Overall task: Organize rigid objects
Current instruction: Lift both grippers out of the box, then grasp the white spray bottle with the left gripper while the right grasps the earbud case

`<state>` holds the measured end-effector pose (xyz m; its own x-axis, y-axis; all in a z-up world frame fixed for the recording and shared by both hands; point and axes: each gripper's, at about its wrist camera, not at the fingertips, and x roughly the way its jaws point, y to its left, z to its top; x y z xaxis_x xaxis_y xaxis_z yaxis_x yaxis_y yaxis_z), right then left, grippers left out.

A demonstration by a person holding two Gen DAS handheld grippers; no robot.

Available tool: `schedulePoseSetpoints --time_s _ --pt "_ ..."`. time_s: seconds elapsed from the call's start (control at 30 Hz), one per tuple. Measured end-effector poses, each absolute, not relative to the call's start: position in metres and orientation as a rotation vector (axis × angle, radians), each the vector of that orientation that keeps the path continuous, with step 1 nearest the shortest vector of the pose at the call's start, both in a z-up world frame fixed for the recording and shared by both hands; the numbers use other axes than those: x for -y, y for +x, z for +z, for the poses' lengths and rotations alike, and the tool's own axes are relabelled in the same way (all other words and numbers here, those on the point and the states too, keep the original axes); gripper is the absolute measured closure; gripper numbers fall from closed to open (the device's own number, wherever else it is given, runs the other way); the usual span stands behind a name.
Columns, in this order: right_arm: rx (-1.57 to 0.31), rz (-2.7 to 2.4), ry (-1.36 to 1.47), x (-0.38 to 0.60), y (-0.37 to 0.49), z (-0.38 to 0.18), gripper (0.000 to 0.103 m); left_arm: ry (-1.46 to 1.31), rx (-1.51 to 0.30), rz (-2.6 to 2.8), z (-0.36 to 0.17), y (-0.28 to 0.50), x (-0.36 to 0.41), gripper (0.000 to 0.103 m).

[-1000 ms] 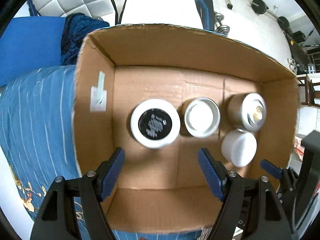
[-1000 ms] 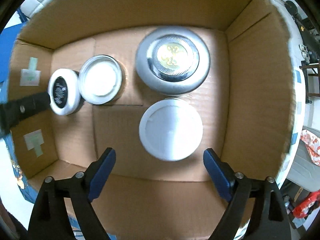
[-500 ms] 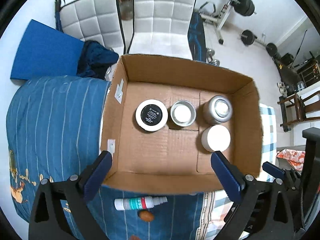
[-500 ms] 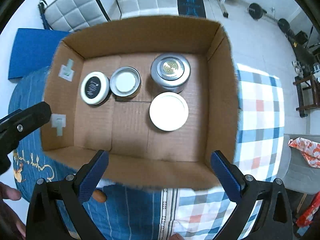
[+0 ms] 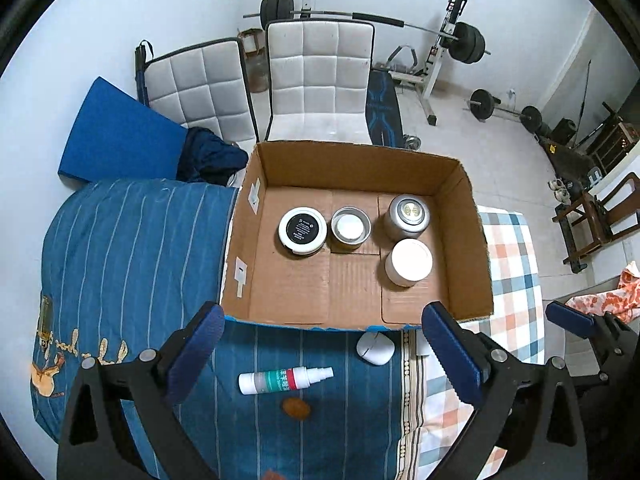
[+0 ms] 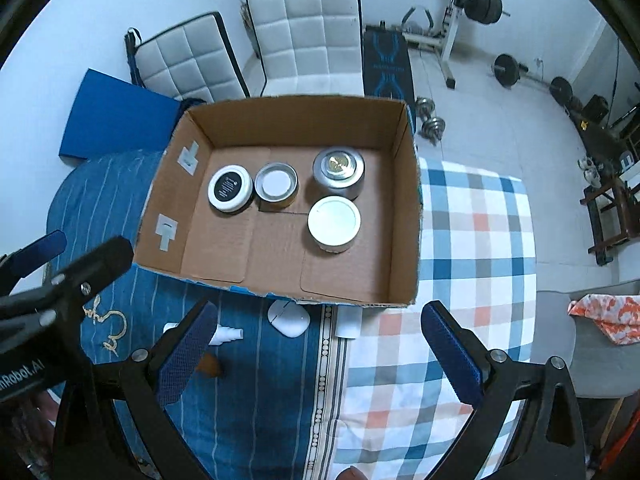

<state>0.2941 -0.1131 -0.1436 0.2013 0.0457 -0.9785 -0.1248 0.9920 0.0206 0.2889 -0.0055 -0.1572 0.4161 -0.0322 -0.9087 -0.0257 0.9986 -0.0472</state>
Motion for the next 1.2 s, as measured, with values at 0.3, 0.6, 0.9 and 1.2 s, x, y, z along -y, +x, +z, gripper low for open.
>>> schedulePoseSetpoints --time_s 0.3,0.6,0.9,1.2 --pt "-1.406 0.068 -0.007 0.121 0.275 -0.16 0.0 0.029 -1.205 -0.043 -0.197 0.278 -0.007 0.002" --pt "-1.597 0.0 0.069 0.137 0.255 -0.266 0.0 0.249 -1.507 -0.075 -0.344 0.283 -0.017 0.002" --pt "-1.662 -0.045 0.095 0.141 0.245 -0.331 0.0 0.307 -1.653 -0.201 -0.421 0.284 -0.003 0.036" --pt "-1.606 0.076 0.061 0.102 0.248 -0.355 0.022 -0.057 -1.685 -0.029 -0.409 0.27 -0.052 0.061"
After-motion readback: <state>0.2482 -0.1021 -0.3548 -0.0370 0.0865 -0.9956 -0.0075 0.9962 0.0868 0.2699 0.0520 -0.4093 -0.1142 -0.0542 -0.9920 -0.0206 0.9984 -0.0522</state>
